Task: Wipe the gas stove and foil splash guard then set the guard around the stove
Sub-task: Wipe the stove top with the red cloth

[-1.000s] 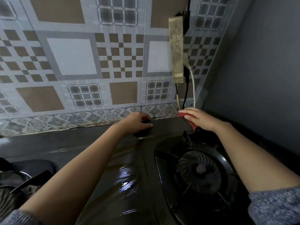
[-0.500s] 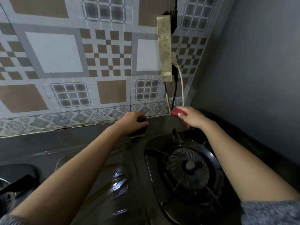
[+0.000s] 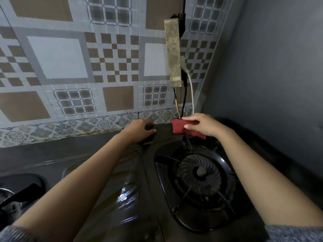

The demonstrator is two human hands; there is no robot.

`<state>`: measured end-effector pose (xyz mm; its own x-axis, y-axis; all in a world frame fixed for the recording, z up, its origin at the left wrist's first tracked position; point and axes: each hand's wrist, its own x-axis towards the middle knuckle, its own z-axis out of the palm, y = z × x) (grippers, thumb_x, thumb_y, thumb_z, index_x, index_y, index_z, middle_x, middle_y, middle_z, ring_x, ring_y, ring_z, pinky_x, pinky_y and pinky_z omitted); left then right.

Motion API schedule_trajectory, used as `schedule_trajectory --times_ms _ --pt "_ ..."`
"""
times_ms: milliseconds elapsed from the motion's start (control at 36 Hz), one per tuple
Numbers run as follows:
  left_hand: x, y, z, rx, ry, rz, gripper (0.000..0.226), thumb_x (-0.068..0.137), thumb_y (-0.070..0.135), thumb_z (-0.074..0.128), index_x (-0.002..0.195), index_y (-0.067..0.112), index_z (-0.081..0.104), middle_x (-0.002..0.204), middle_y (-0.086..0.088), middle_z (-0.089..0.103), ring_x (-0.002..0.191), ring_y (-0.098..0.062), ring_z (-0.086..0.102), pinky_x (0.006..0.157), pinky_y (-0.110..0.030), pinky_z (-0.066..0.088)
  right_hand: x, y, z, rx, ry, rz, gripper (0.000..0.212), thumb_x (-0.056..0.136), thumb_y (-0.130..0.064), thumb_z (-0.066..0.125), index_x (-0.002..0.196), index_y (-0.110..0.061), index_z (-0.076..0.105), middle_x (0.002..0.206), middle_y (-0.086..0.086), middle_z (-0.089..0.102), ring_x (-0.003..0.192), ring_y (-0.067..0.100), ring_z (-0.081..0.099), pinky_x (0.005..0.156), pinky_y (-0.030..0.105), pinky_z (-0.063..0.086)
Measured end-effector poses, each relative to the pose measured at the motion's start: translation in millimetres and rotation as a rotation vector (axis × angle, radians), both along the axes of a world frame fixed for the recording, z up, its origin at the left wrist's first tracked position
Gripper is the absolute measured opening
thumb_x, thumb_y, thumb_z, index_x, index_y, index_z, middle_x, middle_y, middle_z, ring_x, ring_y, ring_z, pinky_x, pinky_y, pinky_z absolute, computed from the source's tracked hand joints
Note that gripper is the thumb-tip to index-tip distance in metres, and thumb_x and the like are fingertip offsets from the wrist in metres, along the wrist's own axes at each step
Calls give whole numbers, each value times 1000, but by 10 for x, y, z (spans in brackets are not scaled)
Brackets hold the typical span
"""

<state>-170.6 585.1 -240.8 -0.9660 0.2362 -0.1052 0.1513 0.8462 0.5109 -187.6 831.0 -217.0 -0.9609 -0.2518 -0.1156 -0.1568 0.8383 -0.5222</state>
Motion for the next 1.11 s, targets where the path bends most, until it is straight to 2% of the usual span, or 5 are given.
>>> schedule_trajectory --times_ms 222,333,583,722,1111 --pt "125 -290 25 -19 -21 18 41 92 35 52 131 21 49 128 -9 55 115 -25 52 91 -30 39 49 -19 4 -57 -26 -42 36 85 -23 65 120 -28 61 132 0 53 126 20 44 109 31 28" --pt "204 -470 27 -28 -23 34 43 91 36 53 131 21 48 129 -7 54 115 -24 50 93 -30 38 61 -88 15 -62 -57 24 33 84 -20 66 116 -26 64 100 -12 54 116 16 48 109 33 31" --pt "378 -810 70 -42 -78 70 47 89 37 56 133 24 45 129 -6 52 113 -23 50 94 -34 41 49 -421 134 -26 -159 150 33 81 -15 69 114 -21 66 87 -23 50 107 7 47 101 25 32" --pt "495 -1073 67 -62 -112 97 56 87 44 56 137 26 39 134 -7 49 116 -25 49 99 -38 41 83 -617 119 -17 -123 175 32 79 -13 71 109 -24 69 88 -23 52 109 13 51 107 35 35" --pt "865 -1812 16 -140 -70 20 71 82 54 57 144 32 27 152 0 26 137 -23 31 114 -40 25 443 -1253 40 -33 1 150 35 83 -11 66 118 -17 64 104 2 54 111 22 51 94 25 31"
